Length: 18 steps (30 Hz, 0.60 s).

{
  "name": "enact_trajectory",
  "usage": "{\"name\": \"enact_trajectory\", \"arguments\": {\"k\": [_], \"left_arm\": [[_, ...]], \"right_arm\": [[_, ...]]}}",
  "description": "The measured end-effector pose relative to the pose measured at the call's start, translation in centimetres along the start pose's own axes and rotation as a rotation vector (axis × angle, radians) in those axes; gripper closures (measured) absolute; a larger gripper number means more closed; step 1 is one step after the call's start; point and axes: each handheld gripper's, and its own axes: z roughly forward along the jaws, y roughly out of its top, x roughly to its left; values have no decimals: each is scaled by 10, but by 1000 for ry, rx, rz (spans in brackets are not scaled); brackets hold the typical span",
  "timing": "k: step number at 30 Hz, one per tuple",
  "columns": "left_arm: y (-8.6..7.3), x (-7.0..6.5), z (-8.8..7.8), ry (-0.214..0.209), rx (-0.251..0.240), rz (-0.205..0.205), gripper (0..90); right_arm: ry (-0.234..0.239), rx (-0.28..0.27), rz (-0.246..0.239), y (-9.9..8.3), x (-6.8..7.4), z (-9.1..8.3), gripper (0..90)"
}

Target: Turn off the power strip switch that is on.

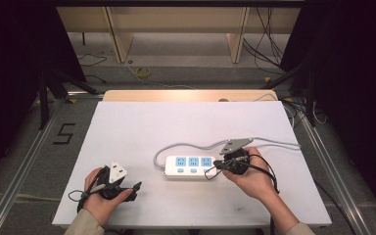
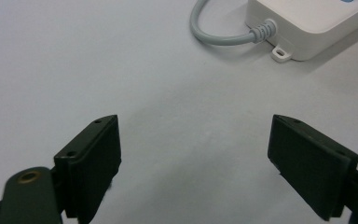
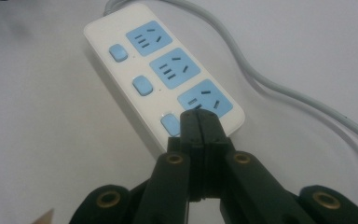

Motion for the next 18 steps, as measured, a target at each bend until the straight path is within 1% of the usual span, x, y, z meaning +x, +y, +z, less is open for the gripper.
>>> {"name": "enact_trajectory", "arguments": {"k": [9,18], "left_arm": [[0,0,0,-1,2,1,170],[0,-1,1,-1,1,1,169]], "right_arm": [[4,4,-2,3,1,3,900],[16,26,-7,6,2,8,900]]}}
